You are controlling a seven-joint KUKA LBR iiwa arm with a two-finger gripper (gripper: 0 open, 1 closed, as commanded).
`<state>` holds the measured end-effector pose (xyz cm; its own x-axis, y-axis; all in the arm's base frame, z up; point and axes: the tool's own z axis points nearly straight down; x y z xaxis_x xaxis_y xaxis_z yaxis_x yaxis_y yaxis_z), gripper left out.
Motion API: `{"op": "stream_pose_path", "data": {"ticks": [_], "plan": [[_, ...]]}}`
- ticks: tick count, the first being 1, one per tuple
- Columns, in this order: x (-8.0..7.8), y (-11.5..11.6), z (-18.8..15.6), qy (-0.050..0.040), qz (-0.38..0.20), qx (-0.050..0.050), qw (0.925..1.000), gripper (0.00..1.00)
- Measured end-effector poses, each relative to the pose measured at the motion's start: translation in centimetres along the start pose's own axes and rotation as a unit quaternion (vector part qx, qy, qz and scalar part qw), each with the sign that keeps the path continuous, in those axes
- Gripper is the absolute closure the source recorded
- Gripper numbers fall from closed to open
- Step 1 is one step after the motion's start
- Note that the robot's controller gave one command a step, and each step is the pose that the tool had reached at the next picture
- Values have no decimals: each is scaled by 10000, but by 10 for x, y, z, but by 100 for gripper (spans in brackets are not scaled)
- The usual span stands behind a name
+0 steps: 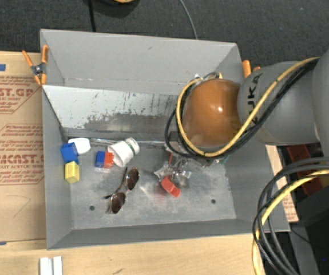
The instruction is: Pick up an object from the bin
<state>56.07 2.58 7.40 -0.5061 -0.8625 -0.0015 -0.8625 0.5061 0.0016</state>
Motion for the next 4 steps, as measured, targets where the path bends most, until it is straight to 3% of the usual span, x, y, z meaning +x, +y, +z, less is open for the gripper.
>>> {"op": "stream_pose_path", "data": {"ticks": [4], "plan": [[-2, 0, -61, -17, 2, 14, 10000, 100]]}}
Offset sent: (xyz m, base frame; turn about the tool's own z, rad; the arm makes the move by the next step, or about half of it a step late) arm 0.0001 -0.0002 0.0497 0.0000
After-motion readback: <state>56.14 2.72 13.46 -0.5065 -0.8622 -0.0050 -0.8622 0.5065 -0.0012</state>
